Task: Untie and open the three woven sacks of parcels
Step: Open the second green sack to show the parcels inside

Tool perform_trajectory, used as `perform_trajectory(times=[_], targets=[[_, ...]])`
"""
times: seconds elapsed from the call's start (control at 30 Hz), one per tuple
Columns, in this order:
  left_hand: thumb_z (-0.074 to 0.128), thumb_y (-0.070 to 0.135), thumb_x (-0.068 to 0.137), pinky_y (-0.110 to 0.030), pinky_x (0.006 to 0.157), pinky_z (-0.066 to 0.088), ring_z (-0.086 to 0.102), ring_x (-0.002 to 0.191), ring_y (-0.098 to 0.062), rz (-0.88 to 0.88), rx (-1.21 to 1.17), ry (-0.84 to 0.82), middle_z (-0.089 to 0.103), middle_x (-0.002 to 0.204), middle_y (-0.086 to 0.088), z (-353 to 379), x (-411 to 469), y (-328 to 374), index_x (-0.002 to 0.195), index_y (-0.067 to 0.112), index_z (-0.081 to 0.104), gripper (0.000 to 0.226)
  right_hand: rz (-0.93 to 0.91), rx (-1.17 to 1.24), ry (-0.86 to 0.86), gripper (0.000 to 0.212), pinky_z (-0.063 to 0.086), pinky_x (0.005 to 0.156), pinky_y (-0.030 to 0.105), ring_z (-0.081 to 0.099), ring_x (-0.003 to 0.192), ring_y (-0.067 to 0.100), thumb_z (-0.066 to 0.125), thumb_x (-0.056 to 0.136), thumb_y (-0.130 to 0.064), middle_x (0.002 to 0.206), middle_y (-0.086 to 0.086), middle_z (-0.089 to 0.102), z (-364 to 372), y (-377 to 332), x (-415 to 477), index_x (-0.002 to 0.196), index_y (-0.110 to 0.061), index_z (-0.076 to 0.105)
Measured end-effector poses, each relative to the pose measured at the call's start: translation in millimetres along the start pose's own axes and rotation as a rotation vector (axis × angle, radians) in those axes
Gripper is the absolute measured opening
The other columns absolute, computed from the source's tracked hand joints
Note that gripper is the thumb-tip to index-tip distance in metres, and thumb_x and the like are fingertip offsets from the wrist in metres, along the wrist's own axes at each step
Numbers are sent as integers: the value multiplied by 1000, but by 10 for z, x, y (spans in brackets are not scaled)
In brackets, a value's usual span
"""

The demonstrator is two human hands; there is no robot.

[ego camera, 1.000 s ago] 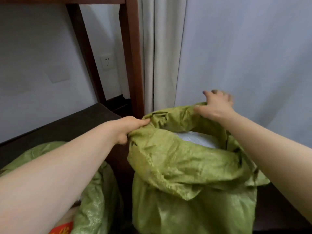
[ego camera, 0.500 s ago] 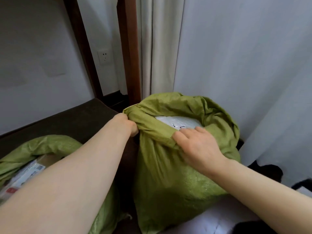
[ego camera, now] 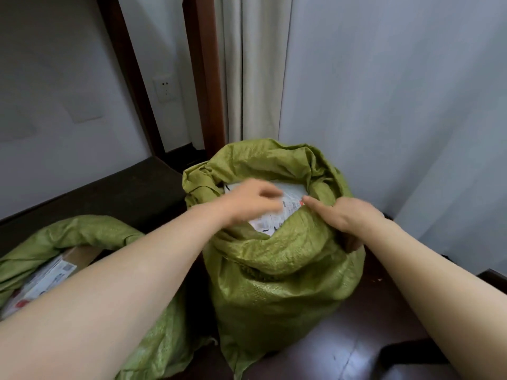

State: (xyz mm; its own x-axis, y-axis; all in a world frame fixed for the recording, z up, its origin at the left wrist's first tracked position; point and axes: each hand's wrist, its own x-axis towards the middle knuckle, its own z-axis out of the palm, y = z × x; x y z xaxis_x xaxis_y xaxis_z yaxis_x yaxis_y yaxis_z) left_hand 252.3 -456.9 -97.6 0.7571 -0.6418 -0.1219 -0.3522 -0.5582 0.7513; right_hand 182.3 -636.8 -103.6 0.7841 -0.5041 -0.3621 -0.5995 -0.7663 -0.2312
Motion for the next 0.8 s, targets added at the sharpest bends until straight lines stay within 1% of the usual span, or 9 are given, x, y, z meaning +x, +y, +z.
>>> perform_trajectory(times=[0.1,0.2,0.27,0.37,0.43,0.53,0.63,0.7,0.8], targets=[[75,43,71,-31,98,43,51,121,-21,-24,606,-359,53,133,0,301,-59,108,134,22,44,73,-39,-166,42,97,51,82,37,63,99,32,25,70,-89,114,12,64,-26,-170,47,118,-11,58],[48,8,86,-34,69,45,60,102,-28,276,851,59,60,114,-6,501,-136,118,116,17,53,32,-94,-300,125,65,43,72,32,58,100,27,43,80,-71,104,5,62,-24,-301,47,108,-14,59],[42,6,78,-26,44,37,63,62,-24,536,834,345,62,77,-5,533,-187,116,83,15,66,25,-114,-311,117,31,42,71,31,54,88,26,54,88,-41,87,3,57,-42,-382,54,99,-13,59],[53,7,73,-23,35,31,51,42,-18,793,848,602,52,55,-1,606,-185,-112,61,19,63,20,-105,45,153,6,43,65,30,51,74,25,53,87,-11,70,4,49,-59,-400,151,82,-9,56],[58,16,72,-23,36,37,56,47,-20,767,859,464,57,62,0,643,-229,-249,75,17,69,11,-16,720,72,10,47,62,32,53,69,25,49,85,0,75,10,55,-93,-334,189,82,-7,56],[47,50,79,-24,53,51,66,69,-21,585,603,306,68,83,-1,624,-318,-302,106,13,69,51,217,1498,-278,18,53,61,42,61,71,30,43,86,5,86,18,62,-142,-144,115,96,1,57],[43,36,91,-38,90,48,59,102,-22,304,76,487,64,109,-7,426,-138,-77,116,11,60,39,227,1724,-427,28,54,57,44,64,62,33,34,70,4,68,19,63,-153,-15,41,79,4,60],[56,13,85,-34,115,25,33,135,-23,272,235,419,37,144,-8,262,106,76,142,20,34,62,133,1718,-468,27,55,45,33,61,43,27,30,56,-1,51,14,56,-155,6,-9,54,1,57],[68,12,75,-41,116,7,-13,145,-25,273,639,150,-10,158,-2,144,432,245,147,39,13,95,13,1563,-523,26,53,51,26,53,43,27,46,33,-2,52,9,45,-156,36,-5,59,-8,42]])
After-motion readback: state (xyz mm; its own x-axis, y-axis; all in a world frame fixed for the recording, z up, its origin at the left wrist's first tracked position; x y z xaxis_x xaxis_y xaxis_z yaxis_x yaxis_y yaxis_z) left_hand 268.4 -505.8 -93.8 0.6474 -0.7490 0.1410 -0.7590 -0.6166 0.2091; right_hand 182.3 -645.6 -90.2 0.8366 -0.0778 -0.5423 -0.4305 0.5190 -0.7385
